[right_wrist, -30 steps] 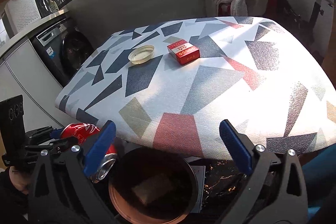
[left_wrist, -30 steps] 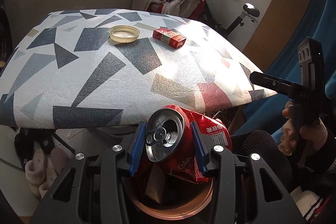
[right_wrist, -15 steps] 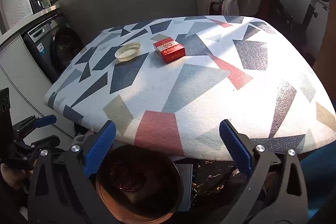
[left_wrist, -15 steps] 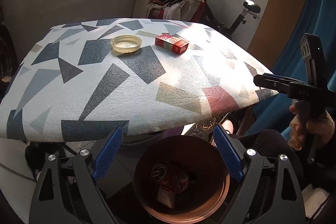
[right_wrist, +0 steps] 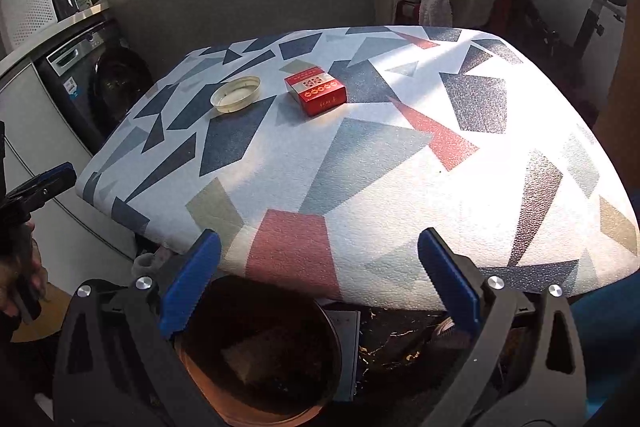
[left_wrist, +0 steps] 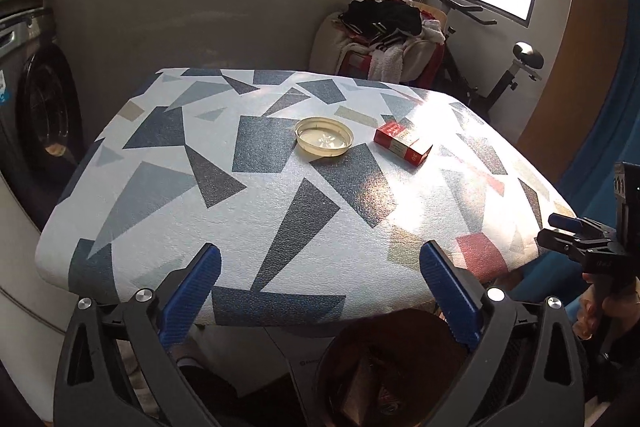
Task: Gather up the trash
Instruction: 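Raise both grippers from the bin back over the ironing board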
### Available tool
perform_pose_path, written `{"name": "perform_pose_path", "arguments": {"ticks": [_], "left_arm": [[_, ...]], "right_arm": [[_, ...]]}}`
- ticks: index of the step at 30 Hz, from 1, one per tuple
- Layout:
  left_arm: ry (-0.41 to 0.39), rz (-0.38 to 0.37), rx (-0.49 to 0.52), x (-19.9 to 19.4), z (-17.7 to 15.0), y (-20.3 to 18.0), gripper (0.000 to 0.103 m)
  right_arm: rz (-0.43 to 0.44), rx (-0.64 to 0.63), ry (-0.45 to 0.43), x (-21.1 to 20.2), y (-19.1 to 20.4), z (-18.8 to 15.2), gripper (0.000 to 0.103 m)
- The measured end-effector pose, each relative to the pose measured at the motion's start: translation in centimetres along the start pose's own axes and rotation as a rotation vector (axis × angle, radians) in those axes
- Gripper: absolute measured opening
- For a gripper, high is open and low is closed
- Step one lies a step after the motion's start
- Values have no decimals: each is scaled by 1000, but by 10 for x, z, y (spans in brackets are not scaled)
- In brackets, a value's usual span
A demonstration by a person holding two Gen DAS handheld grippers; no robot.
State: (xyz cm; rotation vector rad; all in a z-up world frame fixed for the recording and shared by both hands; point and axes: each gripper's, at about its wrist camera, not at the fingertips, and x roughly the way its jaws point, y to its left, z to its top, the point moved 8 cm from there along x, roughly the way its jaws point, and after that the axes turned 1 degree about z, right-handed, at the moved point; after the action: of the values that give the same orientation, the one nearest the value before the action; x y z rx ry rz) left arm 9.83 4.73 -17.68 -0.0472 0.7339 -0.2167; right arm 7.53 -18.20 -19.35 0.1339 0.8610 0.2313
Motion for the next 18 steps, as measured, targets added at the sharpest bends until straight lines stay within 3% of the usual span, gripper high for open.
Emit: {"name": "perform_pose_path", "arguments": {"ticks": [11, 18], "left_arm": [[-36, 78, -25, 10, 18, 26, 97], [-44, 82, -24, 26, 23, 35, 97]], "right_arm": [[-42, -36, -8, 13, -7, 16, 97], [-71, -12, -8, 38, -21, 45, 97]]}}
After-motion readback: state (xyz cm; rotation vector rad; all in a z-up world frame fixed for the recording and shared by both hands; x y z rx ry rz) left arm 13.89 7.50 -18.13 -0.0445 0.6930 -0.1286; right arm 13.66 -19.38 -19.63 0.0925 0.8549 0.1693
